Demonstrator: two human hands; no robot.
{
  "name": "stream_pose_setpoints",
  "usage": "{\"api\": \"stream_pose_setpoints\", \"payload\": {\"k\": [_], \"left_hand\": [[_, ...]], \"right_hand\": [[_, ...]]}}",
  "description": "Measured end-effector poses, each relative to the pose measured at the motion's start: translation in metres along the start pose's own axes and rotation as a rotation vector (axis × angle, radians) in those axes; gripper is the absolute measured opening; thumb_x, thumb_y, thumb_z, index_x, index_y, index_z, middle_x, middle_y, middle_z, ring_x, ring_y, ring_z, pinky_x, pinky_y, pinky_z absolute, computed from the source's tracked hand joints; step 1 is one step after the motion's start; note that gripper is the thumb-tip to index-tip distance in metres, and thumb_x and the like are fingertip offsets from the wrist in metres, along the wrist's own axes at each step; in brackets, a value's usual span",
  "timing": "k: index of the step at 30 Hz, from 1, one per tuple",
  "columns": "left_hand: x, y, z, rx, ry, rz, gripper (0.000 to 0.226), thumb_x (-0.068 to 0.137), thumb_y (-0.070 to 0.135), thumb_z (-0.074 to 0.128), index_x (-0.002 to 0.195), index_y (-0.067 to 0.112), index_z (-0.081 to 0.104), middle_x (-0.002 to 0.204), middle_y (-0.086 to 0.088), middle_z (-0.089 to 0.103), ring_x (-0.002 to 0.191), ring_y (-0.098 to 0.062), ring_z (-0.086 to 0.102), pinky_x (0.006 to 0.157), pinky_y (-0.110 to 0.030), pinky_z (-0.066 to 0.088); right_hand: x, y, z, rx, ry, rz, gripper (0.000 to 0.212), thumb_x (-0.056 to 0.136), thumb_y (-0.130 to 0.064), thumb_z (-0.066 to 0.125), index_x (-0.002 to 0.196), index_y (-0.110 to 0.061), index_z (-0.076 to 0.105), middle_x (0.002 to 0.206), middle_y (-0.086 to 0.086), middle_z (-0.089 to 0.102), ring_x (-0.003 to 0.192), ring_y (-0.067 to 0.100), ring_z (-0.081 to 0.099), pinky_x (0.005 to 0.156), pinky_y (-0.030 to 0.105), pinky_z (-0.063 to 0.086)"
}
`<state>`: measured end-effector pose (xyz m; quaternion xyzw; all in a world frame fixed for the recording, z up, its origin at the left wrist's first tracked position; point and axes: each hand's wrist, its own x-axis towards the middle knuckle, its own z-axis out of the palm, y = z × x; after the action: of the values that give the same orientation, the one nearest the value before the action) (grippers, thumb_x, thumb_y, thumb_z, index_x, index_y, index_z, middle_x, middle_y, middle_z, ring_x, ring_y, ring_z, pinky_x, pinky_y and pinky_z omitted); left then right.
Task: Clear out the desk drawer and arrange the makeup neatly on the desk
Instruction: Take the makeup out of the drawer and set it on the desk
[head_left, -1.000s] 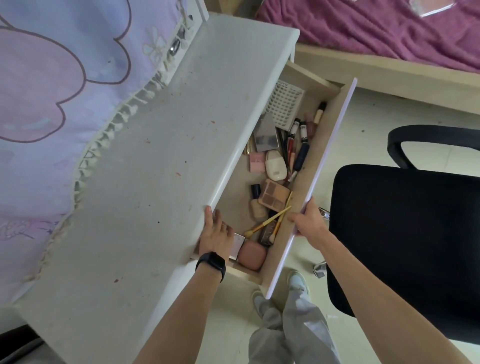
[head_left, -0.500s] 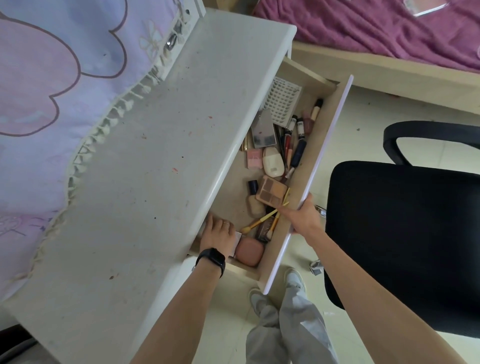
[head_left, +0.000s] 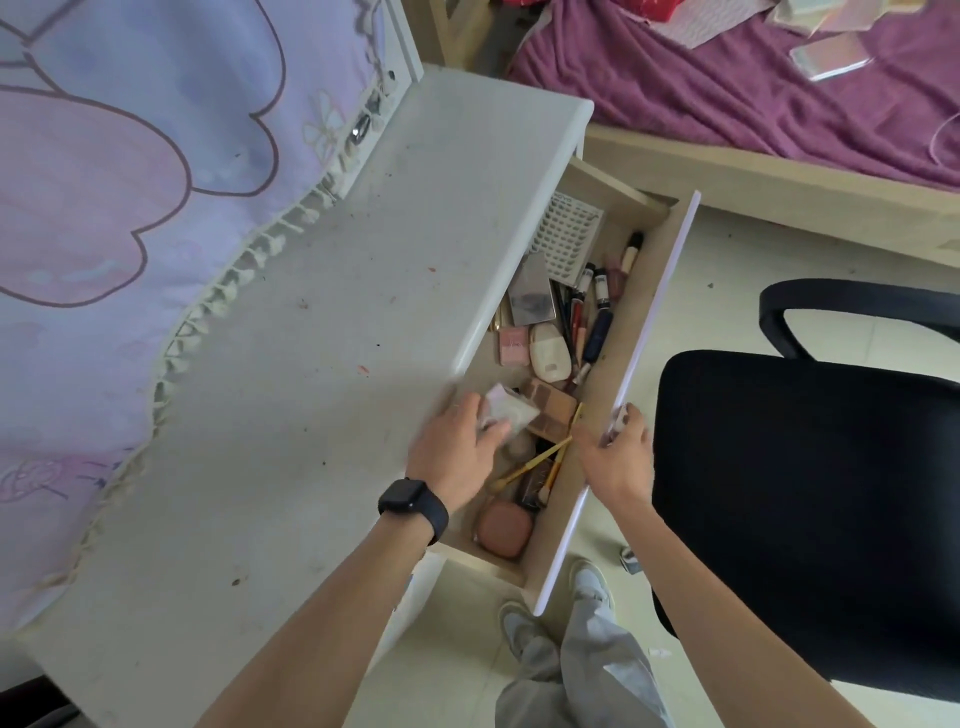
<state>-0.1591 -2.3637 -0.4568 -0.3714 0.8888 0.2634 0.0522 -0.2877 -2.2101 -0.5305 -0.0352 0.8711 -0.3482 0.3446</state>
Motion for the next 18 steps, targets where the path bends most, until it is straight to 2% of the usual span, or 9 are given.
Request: {"api": "stream_pose_setpoints", "payload": {"k": [2,4,5,6,8,10,14,18], "left_hand": [[0.018,0.009,-0.017,-0.291,0.128,-0.112,0.028,0.097,0.047,0.057,0.100,0.020,0.049,0.088,0.006,0.063,0.072,-0.010,0.060,0.059,-0.027,0.049],[0.038,0.014,-0.030,-0.518,0.229,-0.219,0.024,0.097,0.040,0.061,0.098,0.018,0.052,0.090,0.009,0.064,0.073,0.004,0.061,0.057,-0.010,0.044],[0.048,0.015,-0.035,-0.599,0.257,-0.277,0.022,0.097,0.037,0.061,0.098,0.016,0.053,0.090,0.011,0.063,0.073,0.007,0.060,0.056,-0.007,0.042],[0.058,0.015,-0.040,-0.638,0.272,-0.328,0.023,0.097,0.036,0.060,0.098,0.014,0.052,0.089,0.012,0.061,0.073,0.005,0.060,0.056,-0.008,0.042],[0.074,0.010,-0.045,-0.639,0.271,-0.393,0.028,0.097,0.037,0.056,0.098,0.009,0.052,0.087,0.005,0.058,0.077,-0.011,0.059,0.061,-0.019,0.044],[0.084,0.005,-0.046,-0.648,0.250,-0.416,0.030,0.097,0.039,0.054,0.102,0.009,0.055,0.093,-0.003,0.063,0.083,-0.021,0.062,0.069,-0.032,0.047],[0.088,-0.004,-0.042,-0.674,0.238,-0.413,0.028,0.098,0.043,0.054,0.104,0.016,0.057,0.090,-0.001,0.065,0.077,-0.011,0.062,0.062,-0.025,0.041],[0.089,-0.008,-0.038,-0.683,0.238,-0.409,0.017,0.097,0.045,0.054,0.094,0.028,0.054,0.088,0.002,0.066,0.083,-0.017,0.064,0.064,-0.027,0.043]], "right_hand": [[-0.001,-0.008,-0.004,-0.046,0.125,-0.140,0.080,0.092,-0.042,0.066,0.153,-0.008,0.028,0.154,0.014,0.033,0.139,0.034,0.035,0.113,0.047,0.036],[0.002,-0.025,-0.007,-0.112,0.207,-0.306,0.070,0.093,-0.035,0.065,0.149,-0.007,0.034,0.153,0.014,0.035,0.139,0.033,0.030,0.113,0.041,0.029],[0.006,-0.035,-0.007,-0.149,0.244,-0.397,0.065,0.092,-0.030,0.065,0.146,-0.006,0.038,0.150,0.014,0.040,0.137,0.033,0.032,0.112,0.037,0.028],[0.013,-0.045,-0.006,-0.182,0.278,-0.486,0.061,0.090,-0.025,0.066,0.143,-0.004,0.043,0.146,0.015,0.045,0.135,0.034,0.035,0.112,0.035,0.028],[0.030,-0.065,-0.001,-0.209,0.275,-0.586,0.058,0.089,-0.019,0.068,0.140,-0.002,0.047,0.141,0.015,0.051,0.132,0.033,0.041,0.111,0.038,0.034],[0.051,-0.081,0.006,-0.228,0.164,-0.560,0.059,0.091,-0.021,0.064,0.144,-0.004,0.044,0.142,0.013,0.050,0.133,0.033,0.040,0.111,0.043,0.039],[0.100,-0.101,0.028,-0.253,-0.047,-0.387,0.058,0.095,-0.030,0.059,0.144,-0.005,0.038,0.143,0.019,0.047,0.132,0.040,0.040,0.106,0.047,0.039],[0.135,-0.121,0.048,-0.276,-0.076,-0.209,0.066,0.093,-0.045,0.062,0.138,-0.003,0.037,0.142,0.023,0.045,0.132,0.043,0.040,0.101,0.051,0.044]]}}
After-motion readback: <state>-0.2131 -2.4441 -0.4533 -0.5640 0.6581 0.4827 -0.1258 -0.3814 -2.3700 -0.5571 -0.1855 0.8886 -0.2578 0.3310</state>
